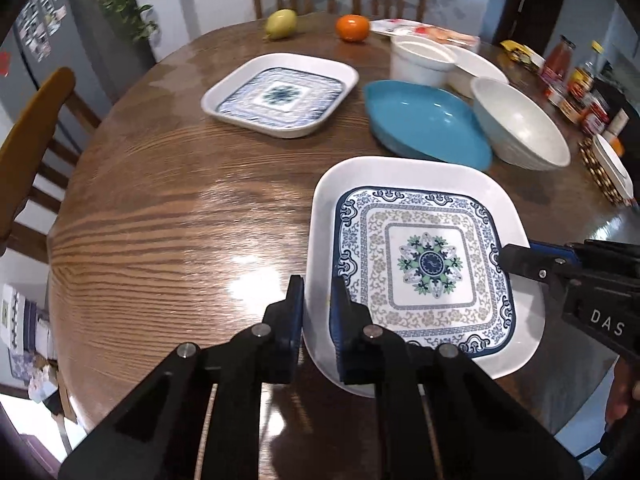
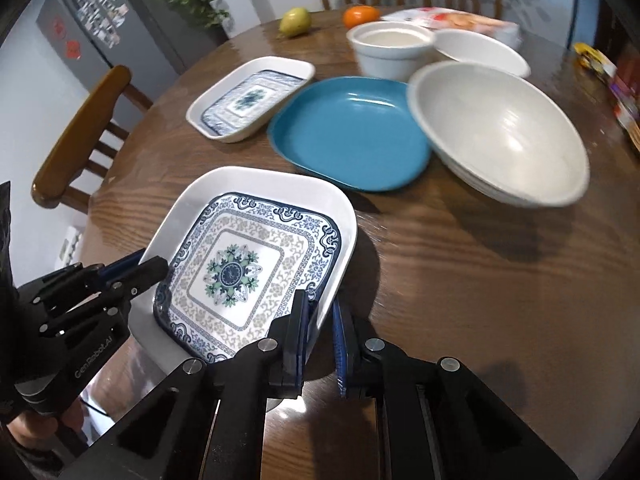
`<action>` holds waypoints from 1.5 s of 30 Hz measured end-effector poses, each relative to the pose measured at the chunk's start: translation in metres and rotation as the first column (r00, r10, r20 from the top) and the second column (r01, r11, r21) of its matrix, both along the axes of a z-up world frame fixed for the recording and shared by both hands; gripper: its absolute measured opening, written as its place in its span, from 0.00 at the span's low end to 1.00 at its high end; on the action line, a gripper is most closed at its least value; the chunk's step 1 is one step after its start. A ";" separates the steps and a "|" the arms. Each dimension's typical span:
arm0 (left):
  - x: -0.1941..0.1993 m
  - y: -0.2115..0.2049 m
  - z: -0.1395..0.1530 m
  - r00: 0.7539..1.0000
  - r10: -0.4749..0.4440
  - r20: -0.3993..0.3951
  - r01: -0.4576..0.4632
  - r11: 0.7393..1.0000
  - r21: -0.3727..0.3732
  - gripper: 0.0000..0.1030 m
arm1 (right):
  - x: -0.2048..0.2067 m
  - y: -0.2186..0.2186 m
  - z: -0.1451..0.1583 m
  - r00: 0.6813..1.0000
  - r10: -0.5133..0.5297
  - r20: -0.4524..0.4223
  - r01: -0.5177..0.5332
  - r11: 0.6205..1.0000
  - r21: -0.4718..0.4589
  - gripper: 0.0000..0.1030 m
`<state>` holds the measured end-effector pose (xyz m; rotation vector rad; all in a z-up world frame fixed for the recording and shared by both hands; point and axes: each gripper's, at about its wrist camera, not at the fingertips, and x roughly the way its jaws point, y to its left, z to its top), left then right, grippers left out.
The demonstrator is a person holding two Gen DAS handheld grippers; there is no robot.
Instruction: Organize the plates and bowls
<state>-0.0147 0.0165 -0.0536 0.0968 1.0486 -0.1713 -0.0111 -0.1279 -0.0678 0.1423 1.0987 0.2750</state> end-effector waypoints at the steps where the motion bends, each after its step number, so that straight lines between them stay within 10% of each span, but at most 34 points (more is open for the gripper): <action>1: 0.000 -0.004 -0.001 1.000 -0.009 -0.002 0.009 1.000 0.004 0.11 | -0.001 -0.003 -0.001 1.000 -0.008 -0.003 0.008 1.000 -0.002 0.13; 14: 0.005 -0.015 -0.020 1.000 -0.015 -0.024 0.015 0.999 0.030 0.13 | -0.001 -0.011 -0.018 0.999 -0.040 -0.025 0.040 0.999 -0.008 0.17; 19: 0.003 -0.005 -0.006 1.000 0.014 0.013 -0.014 1.000 0.014 0.51 | -0.007 -0.014 -0.005 1.000 -0.011 0.020 0.011 1.000 -0.029 0.32; 28: 0.010 0.005 0.022 0.995 0.061 0.083 -0.062 0.998 0.000 0.77 | -0.004 -0.027 0.033 0.993 -0.028 0.113 0.026 0.999 0.023 0.40; 45: 0.049 0.031 0.044 0.978 0.137 0.155 -0.140 0.990 0.008 0.78 | 0.039 -0.007 0.068 0.987 0.011 0.161 -0.026 0.996 0.090 0.41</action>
